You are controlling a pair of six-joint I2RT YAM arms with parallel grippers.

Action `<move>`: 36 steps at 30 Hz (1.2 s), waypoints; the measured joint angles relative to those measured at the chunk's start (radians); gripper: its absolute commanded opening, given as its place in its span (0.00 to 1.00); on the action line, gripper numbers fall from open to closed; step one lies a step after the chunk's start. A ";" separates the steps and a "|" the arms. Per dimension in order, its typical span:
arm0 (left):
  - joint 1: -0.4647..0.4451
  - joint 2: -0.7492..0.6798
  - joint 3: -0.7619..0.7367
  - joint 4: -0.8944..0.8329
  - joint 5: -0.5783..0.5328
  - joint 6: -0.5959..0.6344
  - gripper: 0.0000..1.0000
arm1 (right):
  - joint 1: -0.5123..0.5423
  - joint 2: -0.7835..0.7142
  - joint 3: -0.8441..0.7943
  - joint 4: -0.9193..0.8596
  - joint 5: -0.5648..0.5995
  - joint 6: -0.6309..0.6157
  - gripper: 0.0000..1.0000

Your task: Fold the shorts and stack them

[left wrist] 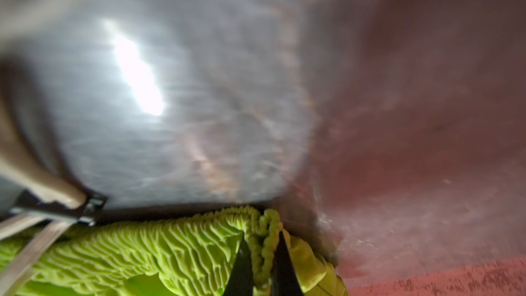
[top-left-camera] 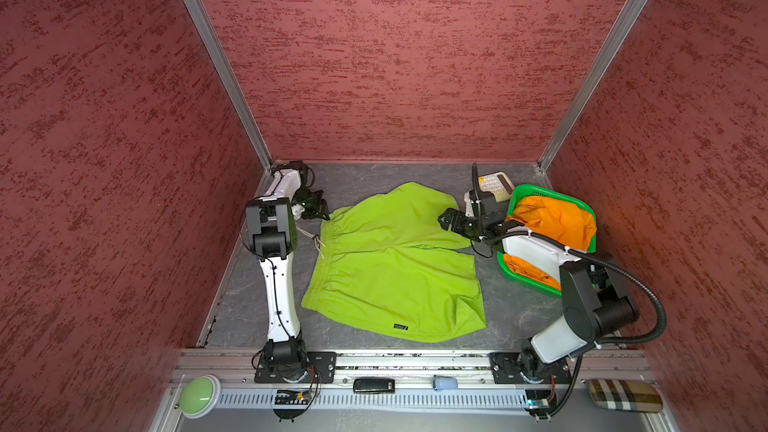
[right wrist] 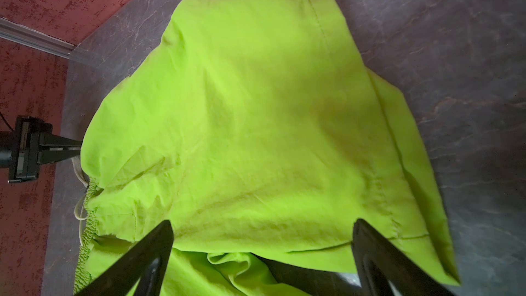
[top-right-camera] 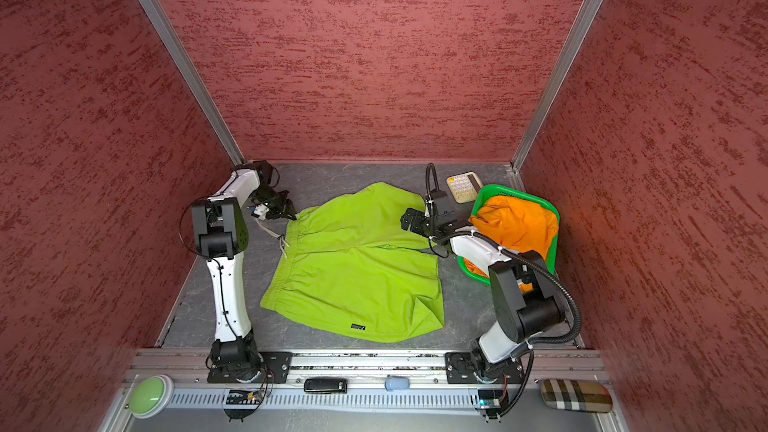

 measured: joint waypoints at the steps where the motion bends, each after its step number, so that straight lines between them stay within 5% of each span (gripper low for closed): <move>1: -0.004 0.013 0.029 0.017 -0.001 0.011 0.00 | 0.000 0.000 0.004 -0.008 0.002 -0.003 0.99; 5: -0.021 0.000 0.052 0.161 -0.019 0.074 0.00 | -0.004 0.024 0.090 -0.052 0.011 -0.008 0.99; 10: -0.030 -0.208 -0.154 0.315 -0.026 0.151 0.00 | -0.022 0.117 0.303 -0.069 0.043 -0.007 0.99; 17: -0.031 -0.499 -0.417 0.481 -0.008 0.212 0.00 | -0.063 0.455 0.675 -0.114 0.068 -0.026 0.99; 29: -0.029 -0.512 -0.526 0.542 0.018 0.298 0.00 | -0.101 0.777 0.934 -0.235 0.046 -0.119 0.98; 33: -0.029 -0.512 -0.530 0.550 0.027 0.314 0.00 | -0.103 0.819 0.986 -0.222 0.002 -0.129 0.71; 36: -0.029 -0.510 -0.529 0.556 0.042 0.319 0.00 | -0.104 0.852 1.030 -0.219 -0.056 -0.120 0.34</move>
